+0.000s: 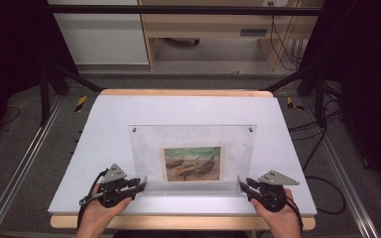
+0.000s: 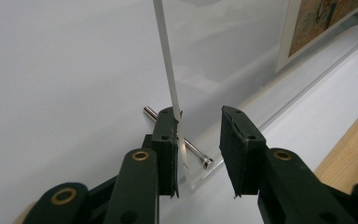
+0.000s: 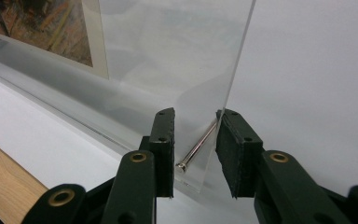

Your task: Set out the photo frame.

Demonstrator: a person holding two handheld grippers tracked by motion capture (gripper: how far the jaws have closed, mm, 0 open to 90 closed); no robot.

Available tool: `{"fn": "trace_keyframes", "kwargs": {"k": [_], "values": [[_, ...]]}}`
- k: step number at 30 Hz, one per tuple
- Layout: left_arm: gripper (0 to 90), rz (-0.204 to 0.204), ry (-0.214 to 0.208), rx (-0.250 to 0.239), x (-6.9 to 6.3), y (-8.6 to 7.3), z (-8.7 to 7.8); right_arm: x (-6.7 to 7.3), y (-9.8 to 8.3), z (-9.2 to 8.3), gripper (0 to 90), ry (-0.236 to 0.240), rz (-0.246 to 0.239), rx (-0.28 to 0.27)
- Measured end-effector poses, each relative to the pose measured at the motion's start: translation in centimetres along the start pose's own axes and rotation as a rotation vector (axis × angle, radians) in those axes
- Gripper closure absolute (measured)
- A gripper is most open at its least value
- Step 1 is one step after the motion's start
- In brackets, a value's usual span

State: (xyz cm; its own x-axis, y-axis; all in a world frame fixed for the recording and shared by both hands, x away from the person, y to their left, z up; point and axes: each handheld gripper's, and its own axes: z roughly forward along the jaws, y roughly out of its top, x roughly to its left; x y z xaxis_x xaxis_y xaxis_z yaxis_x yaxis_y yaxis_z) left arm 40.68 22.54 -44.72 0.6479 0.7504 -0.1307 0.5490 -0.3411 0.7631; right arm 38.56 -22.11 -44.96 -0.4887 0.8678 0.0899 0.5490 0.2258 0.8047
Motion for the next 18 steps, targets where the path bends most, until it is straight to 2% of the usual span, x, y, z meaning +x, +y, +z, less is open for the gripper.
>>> {"fn": "trace_keyframes", "kwargs": {"k": [18], "values": [[66.3, 0.017, -0.006, 0.030, -0.24, -0.23, 0.02, 0.12, -0.39, -0.11, 67.4, 0.008, -0.007, 0.013]]}}
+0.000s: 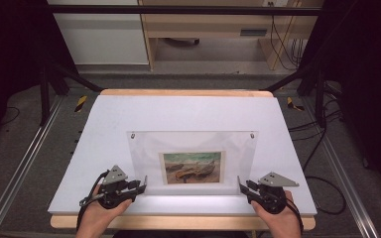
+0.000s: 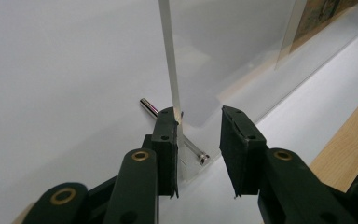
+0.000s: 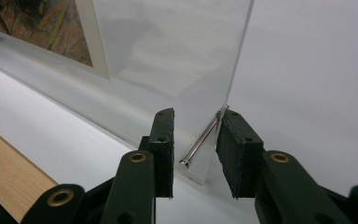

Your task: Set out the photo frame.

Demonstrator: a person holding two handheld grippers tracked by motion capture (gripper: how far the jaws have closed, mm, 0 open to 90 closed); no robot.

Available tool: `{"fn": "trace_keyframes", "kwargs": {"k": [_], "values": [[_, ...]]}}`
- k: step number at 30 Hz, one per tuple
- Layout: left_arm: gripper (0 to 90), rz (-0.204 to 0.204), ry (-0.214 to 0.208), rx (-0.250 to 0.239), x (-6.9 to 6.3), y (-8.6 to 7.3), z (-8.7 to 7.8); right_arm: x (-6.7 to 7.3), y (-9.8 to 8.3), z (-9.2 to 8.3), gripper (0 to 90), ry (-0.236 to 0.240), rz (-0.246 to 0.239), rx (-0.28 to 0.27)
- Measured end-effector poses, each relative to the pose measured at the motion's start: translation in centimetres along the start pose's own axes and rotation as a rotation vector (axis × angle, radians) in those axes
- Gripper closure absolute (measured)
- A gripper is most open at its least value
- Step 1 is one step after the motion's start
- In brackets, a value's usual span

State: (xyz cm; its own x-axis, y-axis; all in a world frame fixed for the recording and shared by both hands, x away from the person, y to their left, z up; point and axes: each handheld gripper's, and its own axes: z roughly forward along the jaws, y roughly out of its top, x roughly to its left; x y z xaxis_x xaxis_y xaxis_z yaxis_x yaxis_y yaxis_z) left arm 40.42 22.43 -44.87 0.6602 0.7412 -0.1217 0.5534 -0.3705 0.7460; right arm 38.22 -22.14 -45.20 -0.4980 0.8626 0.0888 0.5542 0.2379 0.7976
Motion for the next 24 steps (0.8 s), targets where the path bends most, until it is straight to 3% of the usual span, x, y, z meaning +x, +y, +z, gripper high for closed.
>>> {"fn": "trace_keyframes", "kwargs": {"k": [24], "values": [[65.0, 0.010, -0.003, 0.003, -0.06, -0.06, 0.05, -0.06, -0.16, -0.05, 67.0, 0.013, 0.000, 0.012]]}}
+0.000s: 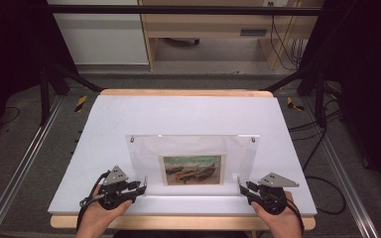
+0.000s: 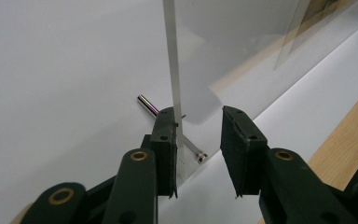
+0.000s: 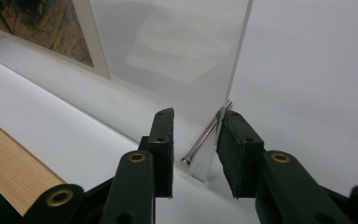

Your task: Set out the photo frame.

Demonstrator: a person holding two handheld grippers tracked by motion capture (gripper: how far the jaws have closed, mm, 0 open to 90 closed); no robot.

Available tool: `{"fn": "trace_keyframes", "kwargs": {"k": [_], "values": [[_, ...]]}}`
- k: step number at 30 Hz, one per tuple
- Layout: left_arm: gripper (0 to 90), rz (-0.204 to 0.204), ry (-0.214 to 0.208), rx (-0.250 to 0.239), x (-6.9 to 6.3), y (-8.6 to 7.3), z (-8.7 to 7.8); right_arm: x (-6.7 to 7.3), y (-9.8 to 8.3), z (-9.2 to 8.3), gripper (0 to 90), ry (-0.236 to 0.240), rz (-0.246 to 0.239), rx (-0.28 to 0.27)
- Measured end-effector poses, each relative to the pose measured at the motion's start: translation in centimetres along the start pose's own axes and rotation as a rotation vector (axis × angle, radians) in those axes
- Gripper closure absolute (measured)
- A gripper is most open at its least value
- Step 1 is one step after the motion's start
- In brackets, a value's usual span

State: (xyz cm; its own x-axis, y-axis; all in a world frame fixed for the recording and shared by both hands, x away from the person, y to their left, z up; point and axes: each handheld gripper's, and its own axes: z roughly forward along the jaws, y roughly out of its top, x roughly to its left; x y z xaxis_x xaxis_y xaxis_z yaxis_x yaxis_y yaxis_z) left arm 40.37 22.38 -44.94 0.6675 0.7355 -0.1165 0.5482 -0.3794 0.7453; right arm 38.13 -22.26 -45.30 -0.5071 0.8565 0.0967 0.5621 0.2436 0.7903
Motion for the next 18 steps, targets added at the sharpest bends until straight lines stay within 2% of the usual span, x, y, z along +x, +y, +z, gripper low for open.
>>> {"fn": "trace_keyframes", "kwargs": {"k": [5, 11, 18], "values": [[62.8, -0.009, -0.007, -0.010, 0.05, 0.04, -0.02, 0.09, 0.03, 0.01, 64.0, 0.003, 0.013, -0.004], [57.0, -0.007, 0.004, -0.017, 0.06, 0.05, -0.02, 0.21, 0.07, 0.10, 59.5, 0.008, 0.016, -0.012], [46.0, -0.024, 0.011, -0.044, 0.20, 0.10, -0.06, 0.21, 0.24, 0.11, 45.9, -0.007, 0.010, -0.044]]}}
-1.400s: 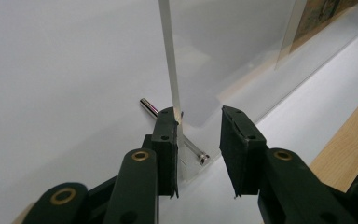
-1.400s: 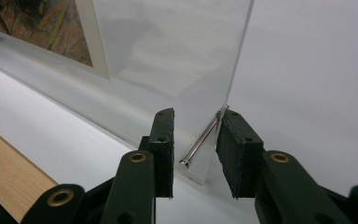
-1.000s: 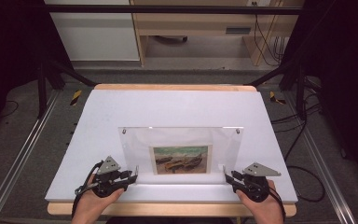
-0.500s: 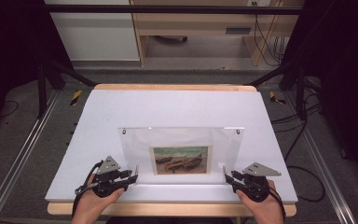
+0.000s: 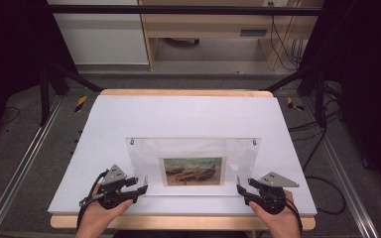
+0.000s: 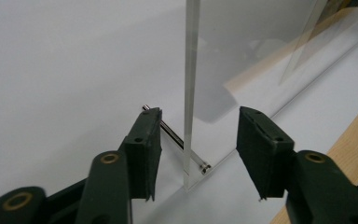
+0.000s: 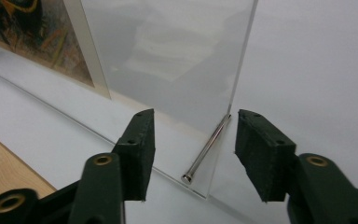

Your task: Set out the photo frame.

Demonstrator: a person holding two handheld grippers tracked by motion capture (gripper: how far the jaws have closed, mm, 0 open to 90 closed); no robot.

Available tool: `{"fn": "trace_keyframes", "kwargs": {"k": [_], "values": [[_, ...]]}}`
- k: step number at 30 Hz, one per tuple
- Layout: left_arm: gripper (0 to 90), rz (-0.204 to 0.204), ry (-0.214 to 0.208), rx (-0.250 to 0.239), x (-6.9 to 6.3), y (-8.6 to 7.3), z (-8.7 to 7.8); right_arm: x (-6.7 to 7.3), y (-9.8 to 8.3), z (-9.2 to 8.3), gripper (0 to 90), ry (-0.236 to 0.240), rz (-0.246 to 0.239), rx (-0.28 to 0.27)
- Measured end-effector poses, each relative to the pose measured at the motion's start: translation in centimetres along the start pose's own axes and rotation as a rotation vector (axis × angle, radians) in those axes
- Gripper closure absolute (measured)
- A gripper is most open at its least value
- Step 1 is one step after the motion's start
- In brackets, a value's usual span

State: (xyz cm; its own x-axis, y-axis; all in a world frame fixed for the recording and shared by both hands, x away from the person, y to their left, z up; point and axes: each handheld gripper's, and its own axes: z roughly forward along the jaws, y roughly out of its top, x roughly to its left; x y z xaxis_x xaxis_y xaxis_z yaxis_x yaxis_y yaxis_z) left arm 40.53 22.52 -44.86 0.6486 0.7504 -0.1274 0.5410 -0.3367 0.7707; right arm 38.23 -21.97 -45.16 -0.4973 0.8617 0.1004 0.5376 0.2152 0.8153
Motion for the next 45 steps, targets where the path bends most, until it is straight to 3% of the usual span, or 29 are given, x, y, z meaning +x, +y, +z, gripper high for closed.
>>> {"fn": "trace_keyframes", "kwargs": {"k": [11, 21, 30, 36, 45], "values": [[25.4, -0.022, -0.017, -0.065, 0.1, 0.4, -0.4, 0.0, 0.5, 0.0, 21.0, -0.028, -0.019, -0.054], [9.6, -0.006, -0.050, -0.087, 1.1, 0.3, -1.2, -0.5, 0.6, -0.8, 9.1, -0.043, -0.028, -0.118], [9.1, 0.022, -0.037, -0.109, 2.1, 0.1, -2.2, -1.6, 0.0, -2.4, 8.4, -0.064, -0.013, -0.145], [9.6, 0.041, 0.008, -0.090, 2.9, -0.2, -2.8, -2.6, -0.7, -3.2, 9.5, -0.092, 0.016, -0.148], [15.2, -0.009, 0.037, -0.127, 4.6, -0.6, -4.0, -3.5, -0.9, -4.0, 11.8, -0.118, 0.037, -0.162]]}}
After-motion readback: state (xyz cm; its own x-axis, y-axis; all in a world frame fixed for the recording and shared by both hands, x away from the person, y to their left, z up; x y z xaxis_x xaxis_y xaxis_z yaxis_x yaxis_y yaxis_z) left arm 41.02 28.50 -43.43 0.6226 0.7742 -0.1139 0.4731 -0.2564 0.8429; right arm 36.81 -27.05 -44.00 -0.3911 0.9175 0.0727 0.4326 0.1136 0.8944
